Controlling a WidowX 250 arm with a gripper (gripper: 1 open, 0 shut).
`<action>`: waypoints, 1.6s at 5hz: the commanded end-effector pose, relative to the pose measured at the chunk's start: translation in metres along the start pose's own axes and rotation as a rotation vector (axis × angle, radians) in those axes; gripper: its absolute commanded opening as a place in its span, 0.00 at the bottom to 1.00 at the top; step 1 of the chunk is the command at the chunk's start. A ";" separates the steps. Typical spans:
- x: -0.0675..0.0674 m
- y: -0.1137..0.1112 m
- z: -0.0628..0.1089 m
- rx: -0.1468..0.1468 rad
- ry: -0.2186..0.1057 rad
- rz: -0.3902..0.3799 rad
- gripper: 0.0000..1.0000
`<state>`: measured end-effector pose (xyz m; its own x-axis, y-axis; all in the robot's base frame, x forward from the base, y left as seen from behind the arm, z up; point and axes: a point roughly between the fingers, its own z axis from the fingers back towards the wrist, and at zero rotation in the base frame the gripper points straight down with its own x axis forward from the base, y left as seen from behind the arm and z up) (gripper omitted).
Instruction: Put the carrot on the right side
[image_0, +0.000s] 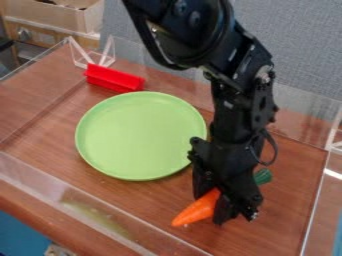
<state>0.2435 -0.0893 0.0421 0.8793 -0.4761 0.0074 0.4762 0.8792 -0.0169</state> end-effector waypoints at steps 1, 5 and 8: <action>0.004 0.004 0.004 0.004 -0.026 0.007 0.00; 0.005 0.003 0.001 0.016 -0.022 -0.013 0.00; 0.005 -0.002 0.001 0.027 -0.028 -0.029 0.00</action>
